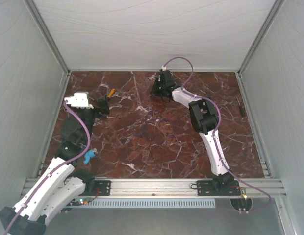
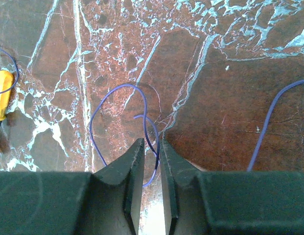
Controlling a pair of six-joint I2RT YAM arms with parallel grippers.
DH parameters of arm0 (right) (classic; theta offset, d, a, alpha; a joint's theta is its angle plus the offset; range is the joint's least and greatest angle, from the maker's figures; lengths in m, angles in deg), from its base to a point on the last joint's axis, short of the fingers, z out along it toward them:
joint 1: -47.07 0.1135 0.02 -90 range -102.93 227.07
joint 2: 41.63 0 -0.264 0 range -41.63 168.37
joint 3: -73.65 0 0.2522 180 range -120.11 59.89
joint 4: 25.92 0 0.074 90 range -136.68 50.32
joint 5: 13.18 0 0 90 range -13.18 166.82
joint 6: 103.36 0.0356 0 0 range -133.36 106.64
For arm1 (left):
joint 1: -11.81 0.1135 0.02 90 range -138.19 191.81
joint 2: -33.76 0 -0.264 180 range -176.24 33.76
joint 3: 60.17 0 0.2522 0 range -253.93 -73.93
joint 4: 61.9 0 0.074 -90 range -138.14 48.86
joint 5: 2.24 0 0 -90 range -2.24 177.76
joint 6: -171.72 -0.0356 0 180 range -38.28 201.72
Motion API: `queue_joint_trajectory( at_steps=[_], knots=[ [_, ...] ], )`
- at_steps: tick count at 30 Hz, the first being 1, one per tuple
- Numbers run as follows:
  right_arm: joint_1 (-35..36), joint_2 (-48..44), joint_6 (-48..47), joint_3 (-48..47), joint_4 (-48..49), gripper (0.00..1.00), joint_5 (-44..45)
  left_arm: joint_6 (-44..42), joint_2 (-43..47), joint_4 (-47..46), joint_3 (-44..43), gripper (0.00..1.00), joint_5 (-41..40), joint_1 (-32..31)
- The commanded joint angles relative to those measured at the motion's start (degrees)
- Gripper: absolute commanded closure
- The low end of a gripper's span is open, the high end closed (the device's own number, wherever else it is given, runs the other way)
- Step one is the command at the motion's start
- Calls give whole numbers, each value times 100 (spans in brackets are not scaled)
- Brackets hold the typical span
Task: Zip-tie the wires
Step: Pick up the cable at the center of the board.
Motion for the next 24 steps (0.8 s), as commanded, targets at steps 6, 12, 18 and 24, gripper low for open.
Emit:
queue_joint_trajectory(
  at_steps=[6,12,18,24],
  knots=[
    [-93,-210,-68,-162,-142,85,-10,37,-10,-133,-300,1,92,37],
    [-108,-232,-60,-146,-127,88,19,32,-27,-128,-307,1,112,37],
    [-115,-233,-62,-171,-119,100,-28,32,-35,-124,-309,1,123,45],
    [-116,-390,-141,-209,-199,99,3,35,-53,-116,-318,1,143,46]
  ],
)
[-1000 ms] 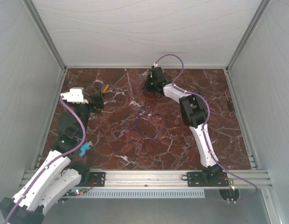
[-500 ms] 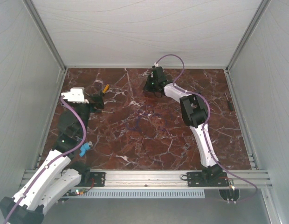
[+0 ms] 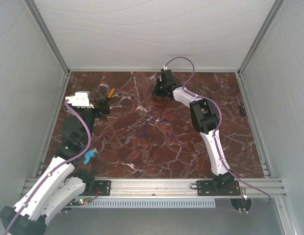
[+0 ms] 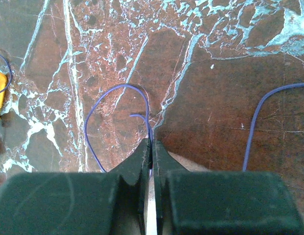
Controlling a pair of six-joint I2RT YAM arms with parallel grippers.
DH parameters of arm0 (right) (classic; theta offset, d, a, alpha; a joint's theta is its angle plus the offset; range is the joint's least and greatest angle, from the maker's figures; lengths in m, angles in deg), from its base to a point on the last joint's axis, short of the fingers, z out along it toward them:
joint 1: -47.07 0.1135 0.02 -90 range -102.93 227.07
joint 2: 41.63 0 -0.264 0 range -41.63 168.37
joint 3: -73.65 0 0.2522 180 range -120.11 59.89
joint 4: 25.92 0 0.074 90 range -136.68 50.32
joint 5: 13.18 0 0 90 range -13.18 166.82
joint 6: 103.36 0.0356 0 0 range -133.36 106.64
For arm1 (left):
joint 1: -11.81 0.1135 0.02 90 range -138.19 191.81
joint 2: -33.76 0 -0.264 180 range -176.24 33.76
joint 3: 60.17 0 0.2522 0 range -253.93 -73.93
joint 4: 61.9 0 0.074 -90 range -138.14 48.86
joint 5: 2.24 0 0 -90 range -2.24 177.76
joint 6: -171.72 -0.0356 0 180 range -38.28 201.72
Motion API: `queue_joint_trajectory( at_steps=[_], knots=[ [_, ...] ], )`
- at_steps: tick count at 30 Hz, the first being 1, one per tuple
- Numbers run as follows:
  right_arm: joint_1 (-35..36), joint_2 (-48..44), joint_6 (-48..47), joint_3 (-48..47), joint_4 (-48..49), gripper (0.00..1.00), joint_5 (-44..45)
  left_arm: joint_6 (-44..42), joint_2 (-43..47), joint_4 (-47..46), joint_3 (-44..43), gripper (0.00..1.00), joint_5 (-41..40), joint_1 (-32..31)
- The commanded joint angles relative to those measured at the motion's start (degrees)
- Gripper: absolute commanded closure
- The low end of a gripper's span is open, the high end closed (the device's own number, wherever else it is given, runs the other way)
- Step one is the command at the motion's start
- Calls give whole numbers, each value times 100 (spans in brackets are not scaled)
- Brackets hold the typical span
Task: Zip-tie the wires
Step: Pick up the cable at the center of the board.
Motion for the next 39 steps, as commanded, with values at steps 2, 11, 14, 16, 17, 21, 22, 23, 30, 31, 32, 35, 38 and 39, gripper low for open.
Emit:
queue_joint_trajectory(
  at_steps=[2,11,14,16,17,21,22,23,30,31,32,35,38,39],
  knots=[
    [-25,-431,-165,-260,-147,100,-9,39,-3,-183,-296,1,61,22],
    [49,-1091,-468,-440,-415,100,-108,72,-78,-125,-322,0,147,22],
    [77,-1396,-540,-533,-499,100,-240,90,-173,-61,-362,0,355,18],
    [88,-1631,-530,-542,-522,100,-362,146,-229,53,-420,0,614,21],
    [84,-1768,-496,-550,-532,100,-435,178,-255,102,-448,0,785,22],
    [98,-2371,-271,-542,-541,100,-822,249,-292,138,-479,0,1856,22],
    [95,-2545,-178,-529,-541,100,-877,246,-296,92,-456,0,2153,22],
    [96,-2713,-83,-509,-536,100,-951,235,-306,7,-416,0,2480,22],
    [116,-4009,602,-68,-369,100,-1463,201,-554,-754,-77,0,4241,22],
    [113,-4201,716,36,-332,100,-1571,178,-648,-791,-87,1,4482,22],
    [112,-4386,794,154,-293,100,-1682,198,-736,-813,-114,0,4686,22],
    [113,-4932,969,532,-119,100,-2117,417,-964,-1037,-172,0,5187,22],
    [116,-5353,1218,1022,161,100,-2584,661,-1109,-1384,-192,0,5428,22],
    [127,-5479,1303,1199,266,100,-2724,676,-1158,-1456,-221,1,5578,22]
  ],
)
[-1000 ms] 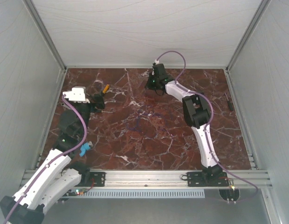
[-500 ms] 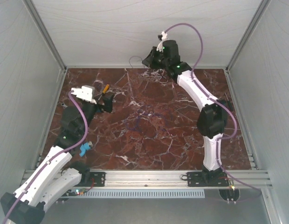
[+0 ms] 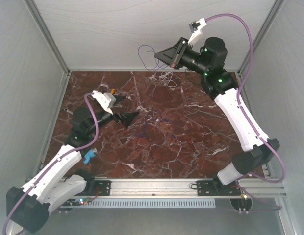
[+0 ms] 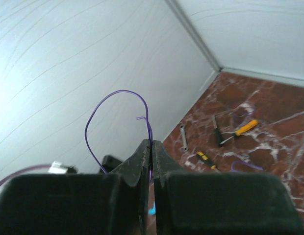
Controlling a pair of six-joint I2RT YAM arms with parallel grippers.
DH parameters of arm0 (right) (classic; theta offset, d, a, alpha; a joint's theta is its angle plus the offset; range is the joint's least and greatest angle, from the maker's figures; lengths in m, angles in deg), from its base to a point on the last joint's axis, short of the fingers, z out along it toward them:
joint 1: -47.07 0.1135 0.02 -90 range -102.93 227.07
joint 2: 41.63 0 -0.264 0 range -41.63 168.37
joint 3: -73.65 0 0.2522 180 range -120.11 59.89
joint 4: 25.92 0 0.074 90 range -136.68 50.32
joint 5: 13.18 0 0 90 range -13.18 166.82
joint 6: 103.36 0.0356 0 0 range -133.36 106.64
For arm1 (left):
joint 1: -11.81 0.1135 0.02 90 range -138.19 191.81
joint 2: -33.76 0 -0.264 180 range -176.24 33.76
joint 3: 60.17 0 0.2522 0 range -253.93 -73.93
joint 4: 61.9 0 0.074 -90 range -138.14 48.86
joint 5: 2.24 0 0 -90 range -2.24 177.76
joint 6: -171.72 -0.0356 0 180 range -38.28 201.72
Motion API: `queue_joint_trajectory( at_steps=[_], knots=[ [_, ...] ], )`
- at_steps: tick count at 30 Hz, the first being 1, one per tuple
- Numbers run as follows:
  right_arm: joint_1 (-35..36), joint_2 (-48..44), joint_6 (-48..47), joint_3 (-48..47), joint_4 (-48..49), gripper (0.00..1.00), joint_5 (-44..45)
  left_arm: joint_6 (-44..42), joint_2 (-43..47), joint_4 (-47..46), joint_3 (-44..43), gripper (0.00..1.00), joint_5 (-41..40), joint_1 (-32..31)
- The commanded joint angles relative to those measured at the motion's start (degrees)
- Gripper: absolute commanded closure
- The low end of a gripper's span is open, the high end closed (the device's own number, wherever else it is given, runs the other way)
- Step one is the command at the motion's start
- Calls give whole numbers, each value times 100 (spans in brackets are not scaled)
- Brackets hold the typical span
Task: Zip-tie the wires
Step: Pick up the cable at the center of the board, then straighten the cable at the center of the board.
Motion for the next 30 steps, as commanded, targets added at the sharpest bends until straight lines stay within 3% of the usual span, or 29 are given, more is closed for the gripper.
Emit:
queue_joint_trajectory(
  at_steps=[1,7,20,26,30],
  knots=[
    [58,-499,561,662,528,100,-934,275,-127,-962,-137,2,1008,19],
    [314,-1072,778,1458,791,100,-1159,312,-269,-1502,-138,4,1728,11],
    [952,-1339,1062,1955,1008,100,-1268,208,-585,-1710,-305,4,1368,11],
    [1132,-1293,1109,1985,1055,100,-1296,245,-706,-1921,-362,10,1254,11],
    [1208,-1264,1132,1998,1055,100,-1317,302,-799,-1924,-404,21,1376,11]
  ],
)
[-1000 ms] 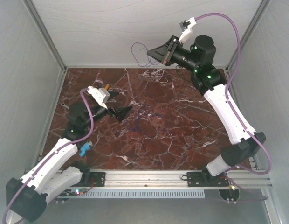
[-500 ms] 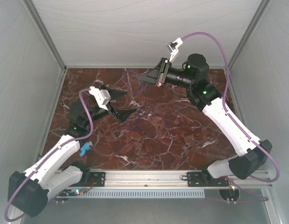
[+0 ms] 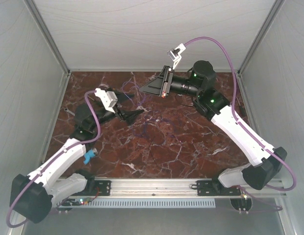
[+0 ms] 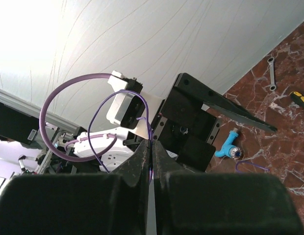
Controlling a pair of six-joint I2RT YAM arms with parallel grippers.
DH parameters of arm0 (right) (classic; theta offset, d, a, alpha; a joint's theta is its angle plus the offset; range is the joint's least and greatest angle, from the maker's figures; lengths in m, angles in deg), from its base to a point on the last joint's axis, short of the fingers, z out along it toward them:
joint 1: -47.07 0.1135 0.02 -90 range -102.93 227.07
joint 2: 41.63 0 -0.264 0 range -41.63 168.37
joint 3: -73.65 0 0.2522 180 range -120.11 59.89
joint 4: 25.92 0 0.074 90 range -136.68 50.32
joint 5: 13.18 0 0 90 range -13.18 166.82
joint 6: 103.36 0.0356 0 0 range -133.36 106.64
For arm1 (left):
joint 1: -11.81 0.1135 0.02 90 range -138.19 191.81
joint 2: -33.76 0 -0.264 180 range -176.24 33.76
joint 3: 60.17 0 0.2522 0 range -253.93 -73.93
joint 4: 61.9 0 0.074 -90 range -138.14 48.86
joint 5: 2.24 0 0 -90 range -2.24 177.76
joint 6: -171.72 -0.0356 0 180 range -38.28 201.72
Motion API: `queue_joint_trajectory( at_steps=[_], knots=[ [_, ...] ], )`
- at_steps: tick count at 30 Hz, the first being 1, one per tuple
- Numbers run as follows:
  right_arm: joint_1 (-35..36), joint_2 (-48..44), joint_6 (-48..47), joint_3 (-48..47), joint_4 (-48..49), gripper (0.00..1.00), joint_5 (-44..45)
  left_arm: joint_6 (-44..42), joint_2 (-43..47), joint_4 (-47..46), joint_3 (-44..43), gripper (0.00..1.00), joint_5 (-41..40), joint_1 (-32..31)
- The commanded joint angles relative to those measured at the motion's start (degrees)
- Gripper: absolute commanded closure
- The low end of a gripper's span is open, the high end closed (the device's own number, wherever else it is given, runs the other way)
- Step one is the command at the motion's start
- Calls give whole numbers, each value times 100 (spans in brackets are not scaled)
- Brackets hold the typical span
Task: Zip-tie the wires
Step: Straighten the cable at the center of the board.
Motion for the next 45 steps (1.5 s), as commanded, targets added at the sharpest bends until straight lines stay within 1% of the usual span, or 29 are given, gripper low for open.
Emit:
queue_joint_trajectory(
  at_steps=[1,3,4,5,7,10,12,16,21,26,31,34,37,41,42,45],
  knots=[
    [104,-72,104,40,246,100,-141,1,-79,-470,-314,25,140,11],
    [140,-63,114,32,248,100,-142,1,-113,-474,-323,34,146,11],
    [157,-54,114,29,251,100,-150,6,-116,-495,-323,43,142,11],
    [177,-43,103,31,251,100,-151,12,-118,-538,-304,58,130,11],
    [202,-10,88,31,228,100,-158,46,-78,-669,-228,99,62,11],
    [203,13,25,-5,139,100,-126,58,47,-756,-119,100,-95,11],
    [190,19,-118,-101,-37,100,-49,63,113,-611,-145,100,-291,11],
    [36,-73,-452,-349,-515,100,135,0,259,410,-425,100,-1012,15],
    [-482,-427,-624,-365,-814,100,275,-3,506,734,-380,100,-2101,151],
    [-919,-748,-857,-448,-1112,100,495,210,459,969,-400,100,-2225,529],
    [-1070,-977,-1158,-583,-1390,100,902,214,404,1162,-454,100,-2225,677],
    [-1076,-1137,-1434,-610,-1570,100,1429,2,355,1402,-521,100,-2163,679],
    [-1079,-1315,-1791,-566,-1820,100,2243,-286,235,1949,-665,100,-2203,679],
    [-1151,-1377,-2227,-539,-2366,100,3785,-679,-28,2565,-826,100,-2348,679],
    [-1242,-1371,-2262,-512,-2471,100,4041,-731,-106,2708,-891,100,-2440,677],
    [-1705,-1362,-2242,-380,-2656,100,4286,-805,-333,3090,-1079,100,-2726,673]
  ],
)
